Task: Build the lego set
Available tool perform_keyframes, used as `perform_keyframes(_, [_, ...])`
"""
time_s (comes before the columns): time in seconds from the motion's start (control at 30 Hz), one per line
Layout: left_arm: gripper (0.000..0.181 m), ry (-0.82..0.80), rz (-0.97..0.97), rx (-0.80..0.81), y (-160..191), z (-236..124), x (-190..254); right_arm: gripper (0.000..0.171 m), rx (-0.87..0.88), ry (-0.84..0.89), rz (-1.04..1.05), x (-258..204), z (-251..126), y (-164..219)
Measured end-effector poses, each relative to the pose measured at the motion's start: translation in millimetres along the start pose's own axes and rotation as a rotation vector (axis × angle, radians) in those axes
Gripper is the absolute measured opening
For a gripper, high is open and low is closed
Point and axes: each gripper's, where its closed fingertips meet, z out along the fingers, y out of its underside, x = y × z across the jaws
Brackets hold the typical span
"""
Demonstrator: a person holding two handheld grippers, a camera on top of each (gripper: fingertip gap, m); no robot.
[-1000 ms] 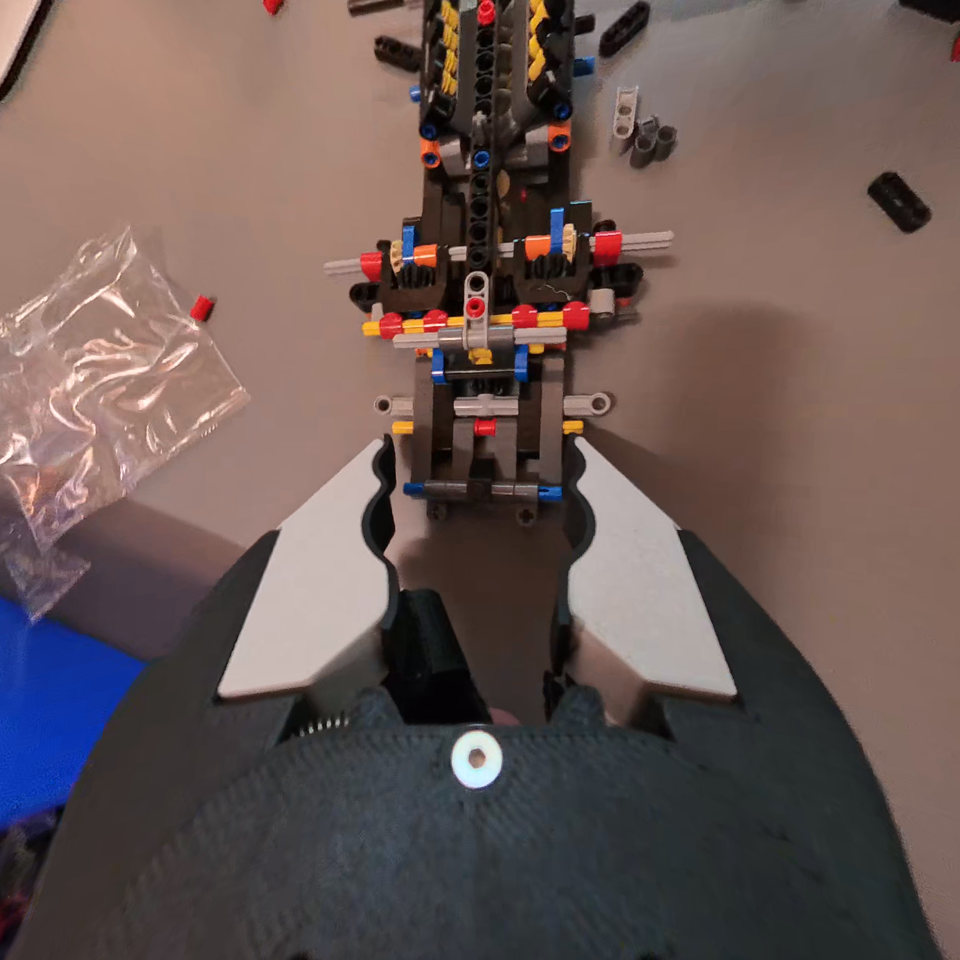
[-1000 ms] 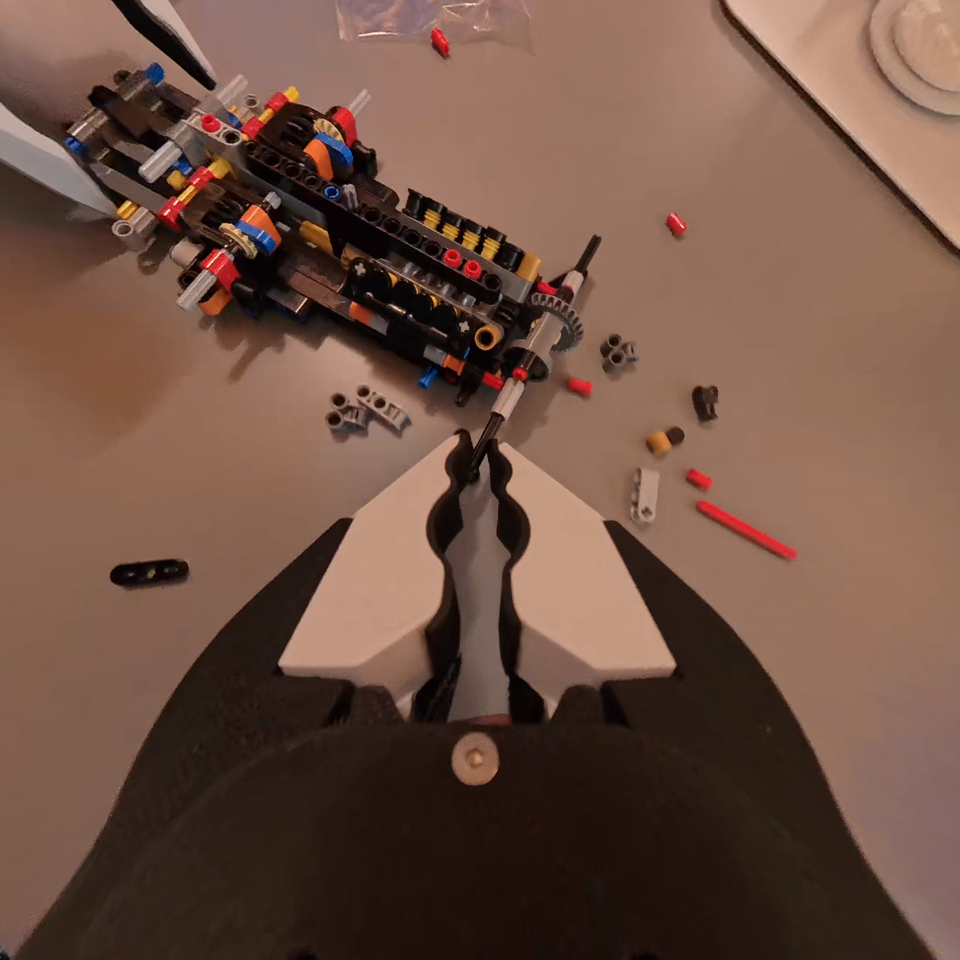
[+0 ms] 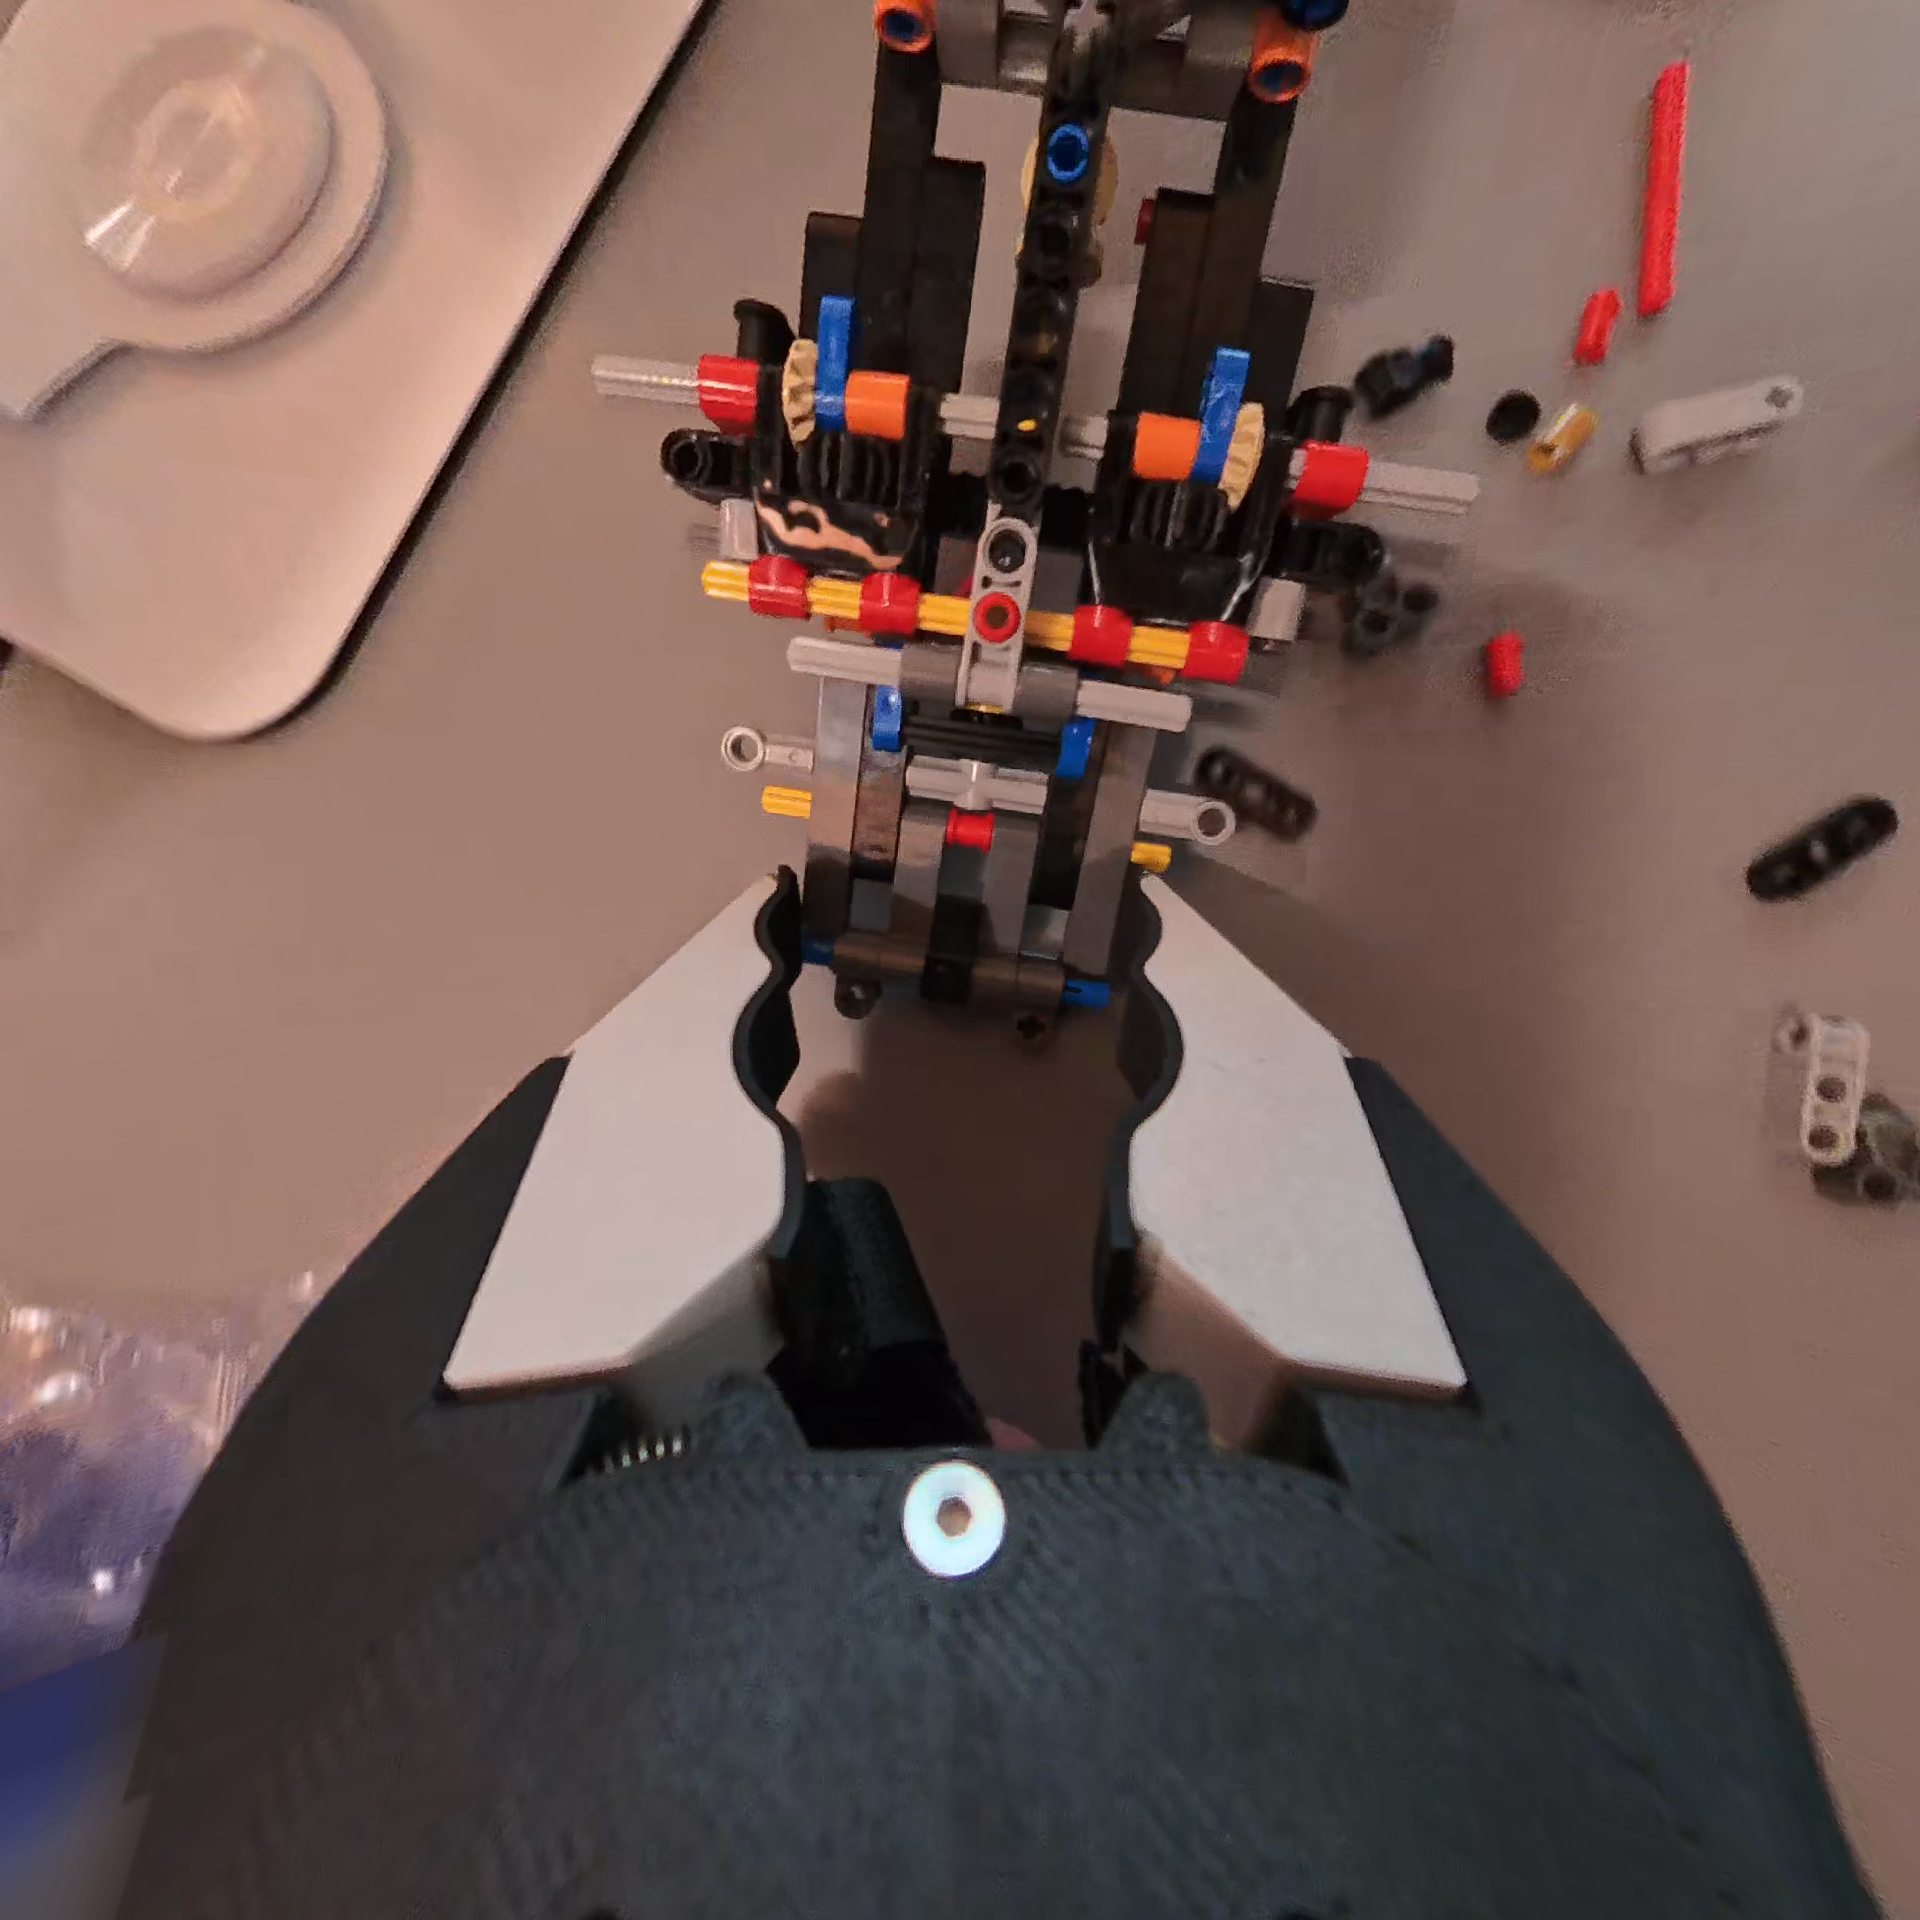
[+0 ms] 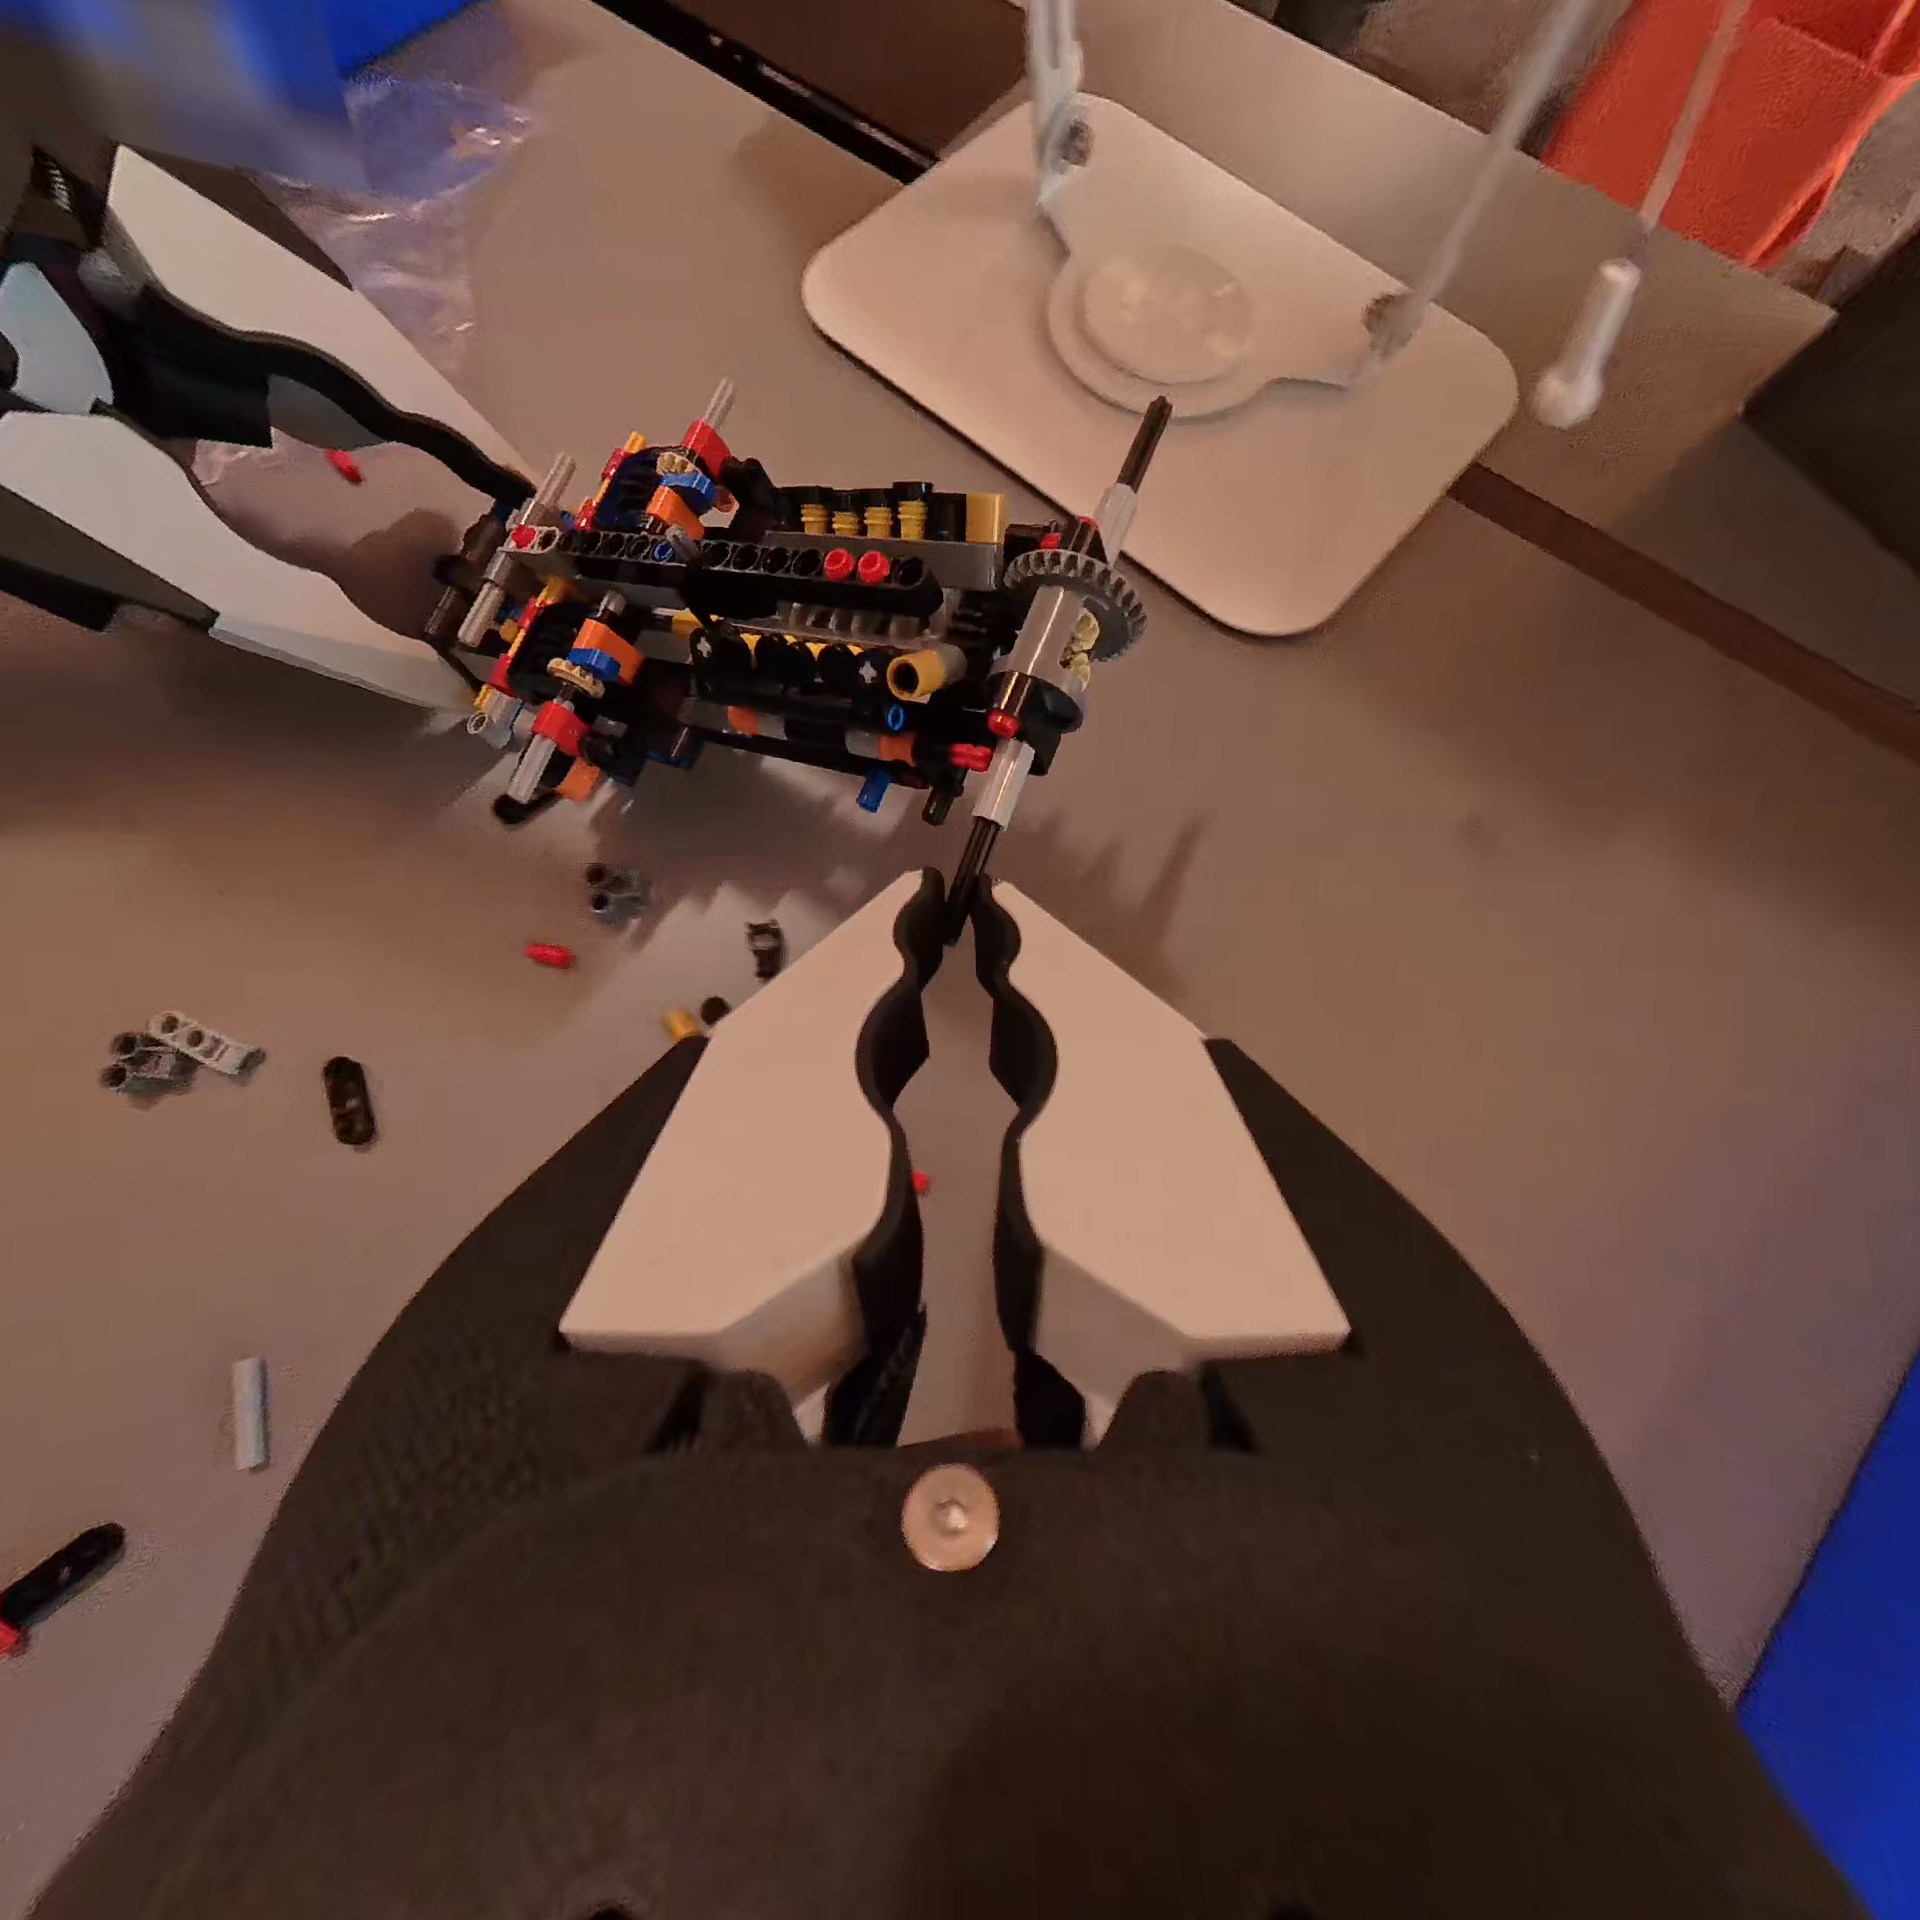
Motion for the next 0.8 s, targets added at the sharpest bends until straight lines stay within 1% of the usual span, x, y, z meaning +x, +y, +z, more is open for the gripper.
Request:
perform_keyframes(0.2, [0.06,0.05,0.112,-0.03,-45,34,6,0.002,0.048,0.074,0.113,36,-25,29])
perform_keyframes(0.4, [0.06,0.205,0.355,-0.042,-86,62,34,0.003,0.074,0.193,0.224,49,-64,82])
perform_keyframes(0.43, [0.063,0.22,0.402,-0.027,-93,67,39,0.003,0.078,0.208,0.248,49,-70,92])
perform_keyframes(0.47, [0.065,0.22,0.454,-0.004,-101,71,43,0.003,0.078,0.22,0.27,48,-76,102])
perform_keyframes(0.5, [0.061,0.247,0.491,0.006,-105,73,49,0.003,0.079,0.23,0.294,46,-81,111])
perform_keyframes(0.57, [0.066,0.271,0.511,0.01,-115,80,55,0.003,0.068,0.259,0.317,38,-89,130])
perform_keyframes(0.63, [0.066,0.289,0.557,0.021,-123,85,61,0.004,0.057,0.275,0.32,24,-97,144])
perform_keyframes(0.8, [0.065,0.292,0.611,0.026,-139,95,71,0.007,0.027,0.307,0.309,-12,-108,161])
